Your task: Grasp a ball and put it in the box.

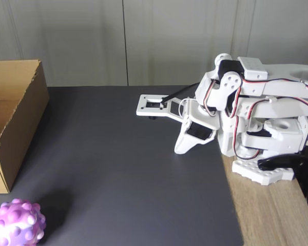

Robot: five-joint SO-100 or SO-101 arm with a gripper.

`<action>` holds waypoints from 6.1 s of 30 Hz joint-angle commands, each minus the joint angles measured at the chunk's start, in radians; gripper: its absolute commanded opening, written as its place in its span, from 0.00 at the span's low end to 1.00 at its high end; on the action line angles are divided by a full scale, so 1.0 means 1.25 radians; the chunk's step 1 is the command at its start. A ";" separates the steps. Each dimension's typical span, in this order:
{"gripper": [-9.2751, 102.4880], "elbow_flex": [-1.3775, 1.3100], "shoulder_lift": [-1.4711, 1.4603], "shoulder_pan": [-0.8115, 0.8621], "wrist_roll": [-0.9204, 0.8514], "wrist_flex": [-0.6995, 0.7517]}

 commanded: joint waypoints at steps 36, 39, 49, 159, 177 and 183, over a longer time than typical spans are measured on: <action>0.08 0.006 -0.006 0.005 0.026 0.010; 0.08 0.006 -0.005 0.037 0.074 -0.002; 0.11 -0.005 -0.006 0.063 0.171 -0.103; 0.46 -1.466 -1.611 -0.287 0.086 -0.566; 0.49 -1.560 -1.755 -0.276 0.092 -0.584; 0.48 -1.560 -1.787 -0.266 0.110 -0.584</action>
